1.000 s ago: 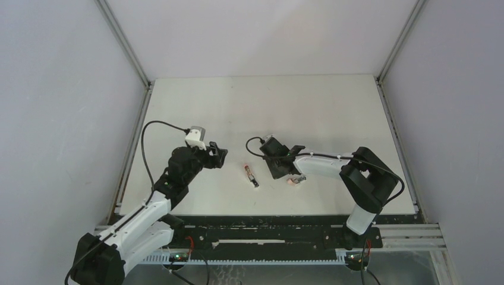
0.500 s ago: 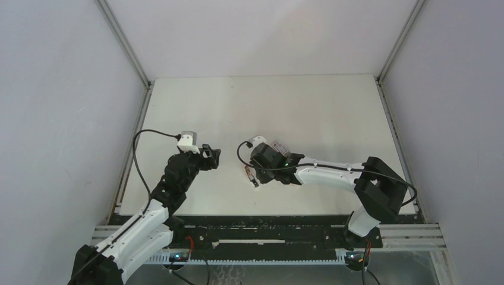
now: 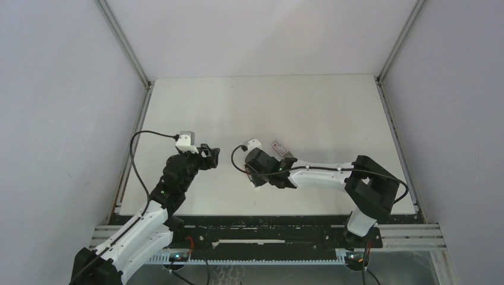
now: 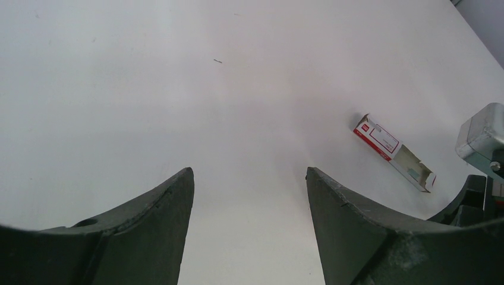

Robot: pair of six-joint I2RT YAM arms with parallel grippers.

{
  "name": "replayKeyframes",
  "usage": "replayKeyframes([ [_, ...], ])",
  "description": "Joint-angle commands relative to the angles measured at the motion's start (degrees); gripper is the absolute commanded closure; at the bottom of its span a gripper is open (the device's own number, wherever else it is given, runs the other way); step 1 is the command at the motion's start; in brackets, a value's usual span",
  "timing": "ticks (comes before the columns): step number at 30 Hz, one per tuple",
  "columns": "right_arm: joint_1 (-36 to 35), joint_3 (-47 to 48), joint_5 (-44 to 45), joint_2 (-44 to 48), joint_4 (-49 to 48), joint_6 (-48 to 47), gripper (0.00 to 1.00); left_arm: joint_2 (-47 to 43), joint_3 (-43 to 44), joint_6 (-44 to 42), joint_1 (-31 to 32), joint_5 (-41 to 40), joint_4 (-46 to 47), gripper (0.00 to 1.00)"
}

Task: Load the staples into the stapler

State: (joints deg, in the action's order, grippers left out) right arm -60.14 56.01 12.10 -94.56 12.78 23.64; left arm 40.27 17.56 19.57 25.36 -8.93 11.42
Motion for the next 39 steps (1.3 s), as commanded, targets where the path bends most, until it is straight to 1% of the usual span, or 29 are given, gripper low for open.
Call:
replayKeyframes([
  [1,-0.83,2.49,1.02,-1.13,-2.63,1.00,0.90,-0.78,-1.19,0.82,-0.34,-1.09,1.52,0.27],
  [39,-1.66,3.67,2.97,-5.37,-2.43,-2.19,0.91,-0.87,-1.04,0.64,-0.36,-1.50,1.27,0.26],
])
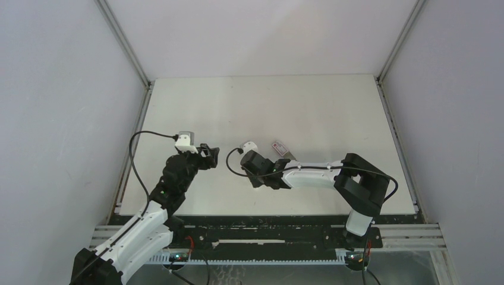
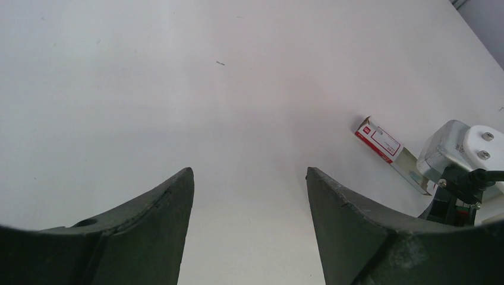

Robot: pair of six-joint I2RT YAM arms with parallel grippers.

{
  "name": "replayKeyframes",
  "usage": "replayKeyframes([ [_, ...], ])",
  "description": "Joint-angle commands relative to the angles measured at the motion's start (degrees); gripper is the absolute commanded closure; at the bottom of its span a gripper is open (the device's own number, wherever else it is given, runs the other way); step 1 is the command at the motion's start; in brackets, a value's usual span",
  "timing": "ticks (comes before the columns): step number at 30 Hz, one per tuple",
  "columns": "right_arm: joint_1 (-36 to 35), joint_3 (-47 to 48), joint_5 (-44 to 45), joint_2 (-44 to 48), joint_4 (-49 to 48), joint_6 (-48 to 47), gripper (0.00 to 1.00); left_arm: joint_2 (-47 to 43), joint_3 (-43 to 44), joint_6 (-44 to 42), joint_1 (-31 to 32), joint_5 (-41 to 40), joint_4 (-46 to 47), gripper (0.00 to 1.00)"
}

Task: Load the staples into the stapler

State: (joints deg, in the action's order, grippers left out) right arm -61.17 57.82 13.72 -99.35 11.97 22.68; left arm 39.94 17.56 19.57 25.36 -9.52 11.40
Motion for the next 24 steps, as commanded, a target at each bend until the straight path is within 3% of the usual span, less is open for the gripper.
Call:
replayKeyframes([
  [1,-0.64,1.89,1.44,-0.50,-1.52,-1.23,0.91,-0.54,-1.04,0.60,-0.37,-0.88,1.26,0.26],
  [6,-0.71,1.86,1.84,-0.49,-1.39,-1.19,0.91,-0.75,-1.13,0.56,-0.27,-1.02,1.20,0.26],
  [17,-0.81,1.86,1.15,1.09,-1.20,-0.99,0.67,-0.99,-1.17,0.55,-0.34,-1.12,1.11,0.26],
  [24,-0.80,1.86,0.90,4.05,-0.85,-0.96,0.69,-1.51,-1.30,0.54,-0.32,-1.37,1.13,0.26],
])
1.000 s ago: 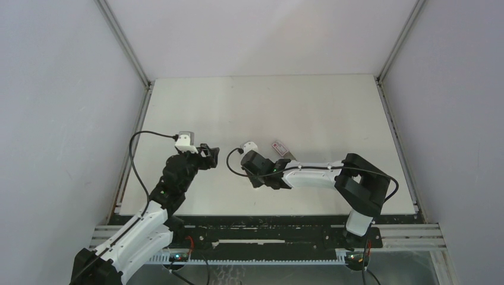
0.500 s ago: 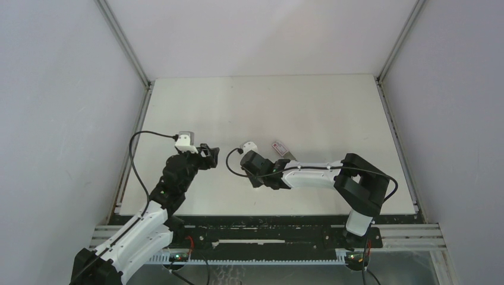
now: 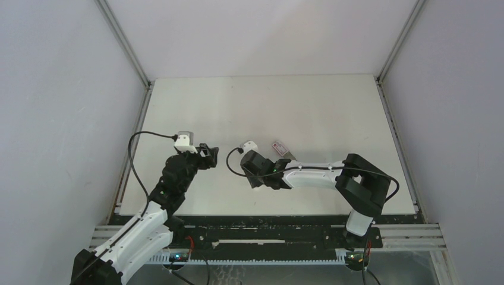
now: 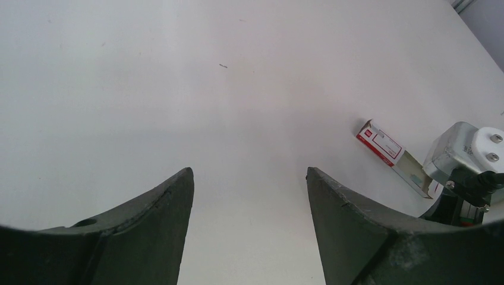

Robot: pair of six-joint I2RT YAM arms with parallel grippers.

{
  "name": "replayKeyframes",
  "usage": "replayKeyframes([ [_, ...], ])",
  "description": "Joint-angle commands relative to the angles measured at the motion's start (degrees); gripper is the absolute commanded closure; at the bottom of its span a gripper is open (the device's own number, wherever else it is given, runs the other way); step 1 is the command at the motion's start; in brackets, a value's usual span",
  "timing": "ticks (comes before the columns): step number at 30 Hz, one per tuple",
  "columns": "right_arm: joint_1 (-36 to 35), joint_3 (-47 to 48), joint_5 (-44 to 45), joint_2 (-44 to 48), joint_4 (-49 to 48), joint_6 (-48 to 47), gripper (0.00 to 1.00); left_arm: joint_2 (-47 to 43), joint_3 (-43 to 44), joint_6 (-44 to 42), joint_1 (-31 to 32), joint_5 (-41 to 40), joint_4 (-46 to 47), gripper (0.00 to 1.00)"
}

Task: Load the staples into the stapler

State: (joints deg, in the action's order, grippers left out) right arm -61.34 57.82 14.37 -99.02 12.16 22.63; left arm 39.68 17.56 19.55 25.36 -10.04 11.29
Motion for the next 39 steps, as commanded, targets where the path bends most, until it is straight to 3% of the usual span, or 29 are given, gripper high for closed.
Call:
replayKeyframes([
  [1,-0.67,1.86,0.41,3.95,-0.99,-0.76,0.70,-1.45,-1.38,0.57,-0.34,-0.86,1.22,0.26],
  [16,-0.62,1.86,-0.04,1.21,-0.41,0.03,1.00,-1.55,-1.30,0.67,-0.32,-0.71,1.03,0.26],
  [39,0.58,1.86,-1.73,-0.97,-1.26,0.20,1.00,-2.16,-1.50,0.66,-0.33,-1.18,0.80,0.26],
])
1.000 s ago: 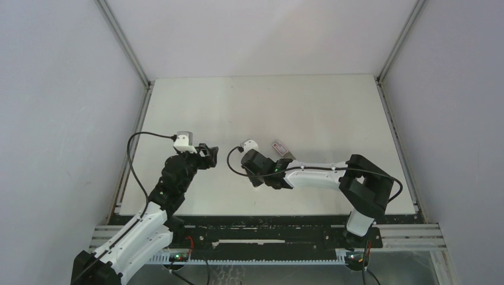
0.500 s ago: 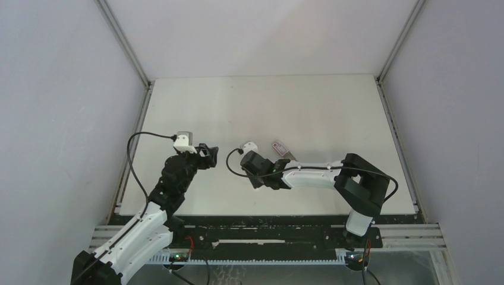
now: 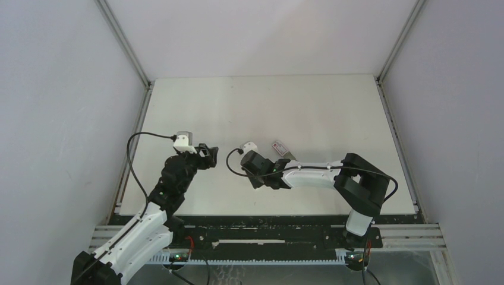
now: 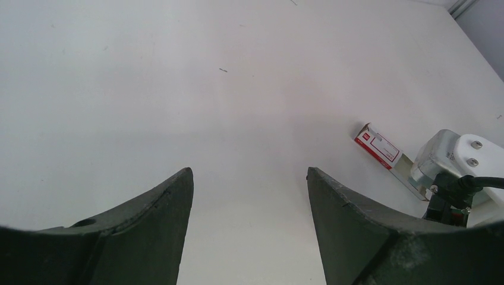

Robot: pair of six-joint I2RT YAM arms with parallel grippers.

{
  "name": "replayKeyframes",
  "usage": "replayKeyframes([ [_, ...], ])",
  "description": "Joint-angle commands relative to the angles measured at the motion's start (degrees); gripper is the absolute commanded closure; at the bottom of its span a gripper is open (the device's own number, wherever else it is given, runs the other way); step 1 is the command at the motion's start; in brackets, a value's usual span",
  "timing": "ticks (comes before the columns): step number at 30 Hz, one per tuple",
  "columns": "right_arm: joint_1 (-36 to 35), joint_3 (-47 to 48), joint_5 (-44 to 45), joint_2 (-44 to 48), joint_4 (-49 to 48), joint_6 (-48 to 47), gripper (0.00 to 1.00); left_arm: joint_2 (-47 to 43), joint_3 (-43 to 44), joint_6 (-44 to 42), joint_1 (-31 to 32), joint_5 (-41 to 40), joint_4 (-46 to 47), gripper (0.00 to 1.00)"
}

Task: Load the staples into the stapler

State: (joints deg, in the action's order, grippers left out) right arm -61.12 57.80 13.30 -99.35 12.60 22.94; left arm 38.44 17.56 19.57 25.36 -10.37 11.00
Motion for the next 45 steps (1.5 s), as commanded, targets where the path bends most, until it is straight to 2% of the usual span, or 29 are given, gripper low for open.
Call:
replayKeyframes([
  [1,0.36,1.88,-0.54,-1.24,-1.44,0.07,1.00,-0.98,-1.48,0.59,-0.32,-0.80,1.06,0.26],
  [8,0.39,1.88,0.19,-2.28,-0.78,0.69,1.00,-1.21,-1.48,0.64,-0.35,-0.76,1.07,0.25],
  [14,0.47,1.92,-0.92,1.51,-0.63,0.18,1.00,-2.15,-1.82,0.36,-0.27,-0.39,1.27,0.26],
  [18,0.40,1.88,-2.81,8.38,1.22,-1.04,0.91,-4.01,-1.31,2.68,0.37,0.41,0.48,0.27],
  [20,0.49,1.77,-2.80,11.90,2.91,-1.66,0.82,-4.75,-0.10,6.20,1.88,-0.78,-1.76,0.29],
  [25,3.10,-1.91,-2.79,21.09,5.86,-1.78,0.67,-5.27,1.52,19.23,14.34,-7.01,-3.91,0.31],
  [31,13.23,-12.14,-1.14,32.72,7.59,0.39,0.54,5.72,4.42,35.39,31.35,-13.24,2.60,0.31],
  [35,20.95,-18.54,-0.36,40.09,7.82,0.57,0.44,16.74,10.89,40.61,38.71,-13.74,6.74,0.30],
  [40,28.88,-22.72,-1.50,46.58,7.29,0.46,0.38,29.87,18.14,44.13,41.96,-10.94,9.02,0.27],
  [45,31.62,-24.71,-2.32,49.87,6.67,0.61,0.37,40.85,22.22,48.18,41.90,-9.14,10.52,0.25],
])
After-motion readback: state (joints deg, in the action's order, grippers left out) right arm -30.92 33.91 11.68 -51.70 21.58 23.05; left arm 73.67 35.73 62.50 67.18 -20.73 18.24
